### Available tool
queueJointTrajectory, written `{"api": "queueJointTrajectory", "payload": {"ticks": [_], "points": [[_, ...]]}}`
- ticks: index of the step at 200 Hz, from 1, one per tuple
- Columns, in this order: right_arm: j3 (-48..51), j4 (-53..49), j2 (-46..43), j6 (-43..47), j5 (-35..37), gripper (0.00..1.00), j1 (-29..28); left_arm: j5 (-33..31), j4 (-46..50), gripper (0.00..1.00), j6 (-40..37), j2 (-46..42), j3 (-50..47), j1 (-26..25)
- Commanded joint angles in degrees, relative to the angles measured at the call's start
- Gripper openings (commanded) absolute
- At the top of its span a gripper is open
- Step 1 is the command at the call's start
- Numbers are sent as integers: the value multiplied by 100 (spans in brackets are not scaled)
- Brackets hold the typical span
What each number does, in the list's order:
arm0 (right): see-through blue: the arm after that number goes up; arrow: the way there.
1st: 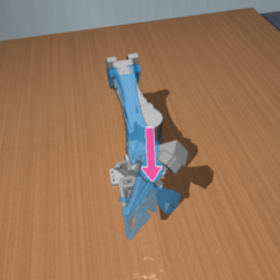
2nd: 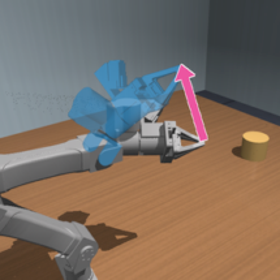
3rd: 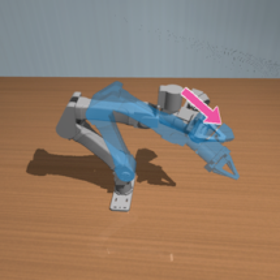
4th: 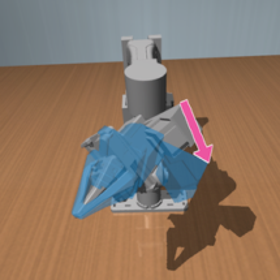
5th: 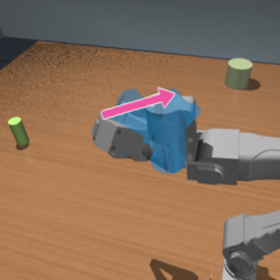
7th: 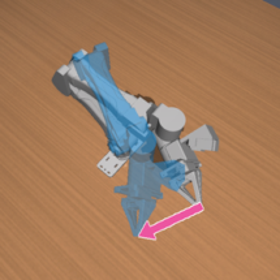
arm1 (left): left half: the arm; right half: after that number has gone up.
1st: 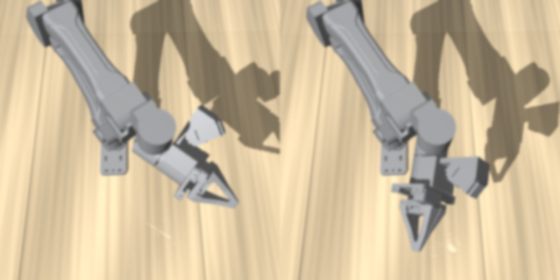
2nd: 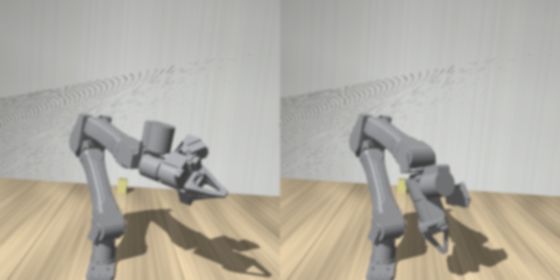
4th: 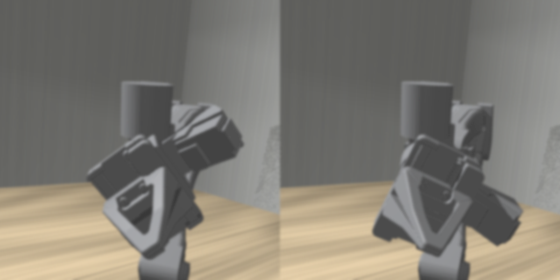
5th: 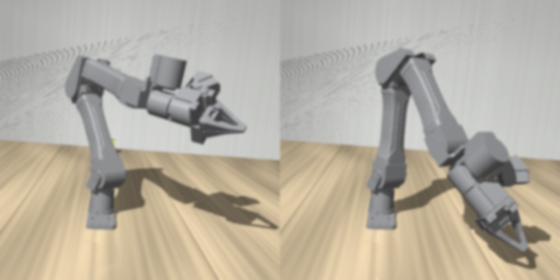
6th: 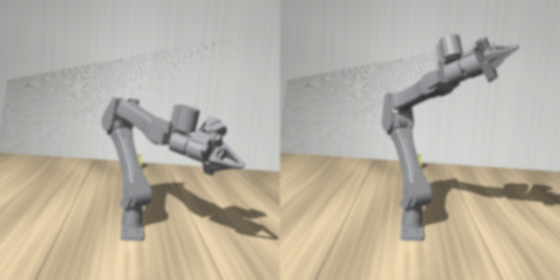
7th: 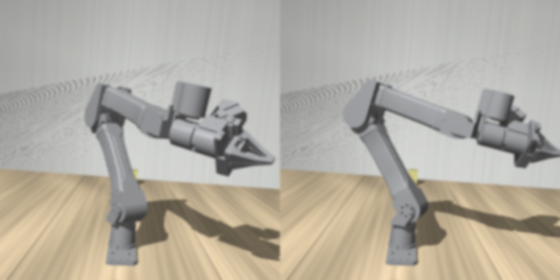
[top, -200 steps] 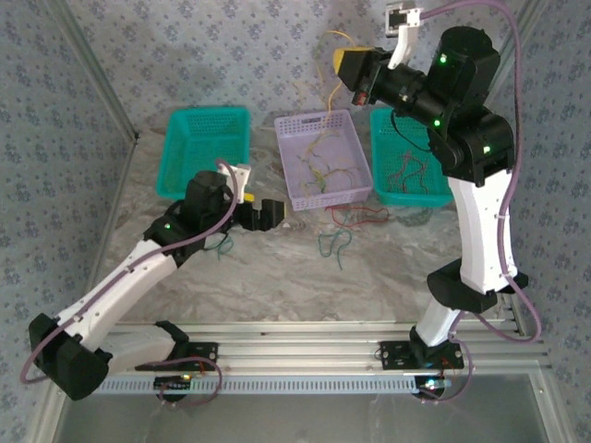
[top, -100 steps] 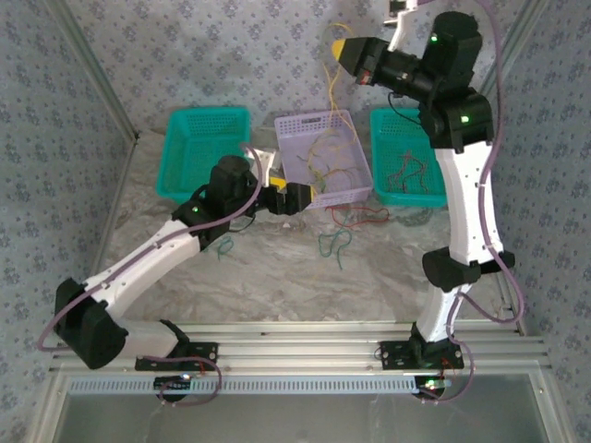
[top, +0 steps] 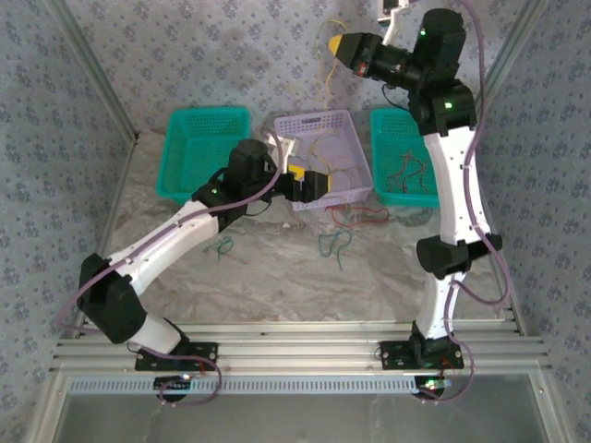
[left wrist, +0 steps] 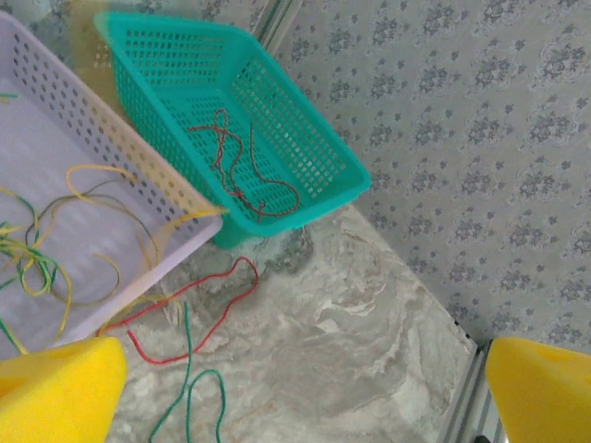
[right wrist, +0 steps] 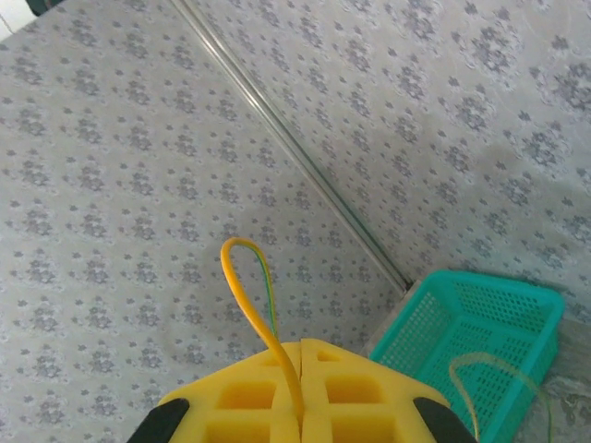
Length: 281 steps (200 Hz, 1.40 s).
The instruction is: Untangle the cables
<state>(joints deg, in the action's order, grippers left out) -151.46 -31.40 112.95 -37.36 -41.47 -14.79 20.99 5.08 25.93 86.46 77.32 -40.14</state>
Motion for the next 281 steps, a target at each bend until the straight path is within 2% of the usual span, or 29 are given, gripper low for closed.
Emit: {"api": "queueJointTrajectory", "payload": {"ticks": [1, 42, 59, 67, 95, 116, 148, 167, 214, 227, 253, 270, 281], "points": [[-270, 214, 362, -140, -81, 0, 246, 71, 241, 100, -299, 151, 387, -12], [-464, 226, 1122, -208, -105, 0, 457, -29, 364, 100, -466, 216, 398, 23], [-464, -179, 1368, 79, -1, 0, 411, -17, 376, 100, -500, 269, 383, 43], [-420, -516, 1428, 514, 143, 0, 360, -10, 407, 100, -531, 275, 389, 50], [523, -876, 1327, 1507, 868, 0, 84, -175, 565, 100, -698, 234, 346, 48], [1157, -488, 1391, 1335, 931, 0, 154, -198, 761, 100, -832, 223, 343, 92], [1111, -808, 1955, 1353, 1071, 0, 195, -207, 925, 100, -908, 16, 232, 145], [1333, -1013, 2099, 1598, 1422, 0, 52, -338, 1131, 100, -977, -181, 251, 147], [1742, -1141, 2191, 1791, 2096, 0, -121, -1155, 1414, 100, -914, -1060, -53, 156], [1734, -1263, 2217, 1821, 2196, 22, -125, -1464, 1449, 100, -936, -1350, -267, 171], [1740, -1528, 2198, 2009, 2550, 32, -192, -1906, 1482, 100, -1076, -1853, -698, 205], [1727, -1653, 2146, 1971, 2662, 47, -192, -2084, 1482, 100, -1099, -2066, -879, 201], [1767, -1640, 2026, 1973, 2714, 48, -203, -2110, 1473, 100, -1108, -2136, -952, 203]]}}
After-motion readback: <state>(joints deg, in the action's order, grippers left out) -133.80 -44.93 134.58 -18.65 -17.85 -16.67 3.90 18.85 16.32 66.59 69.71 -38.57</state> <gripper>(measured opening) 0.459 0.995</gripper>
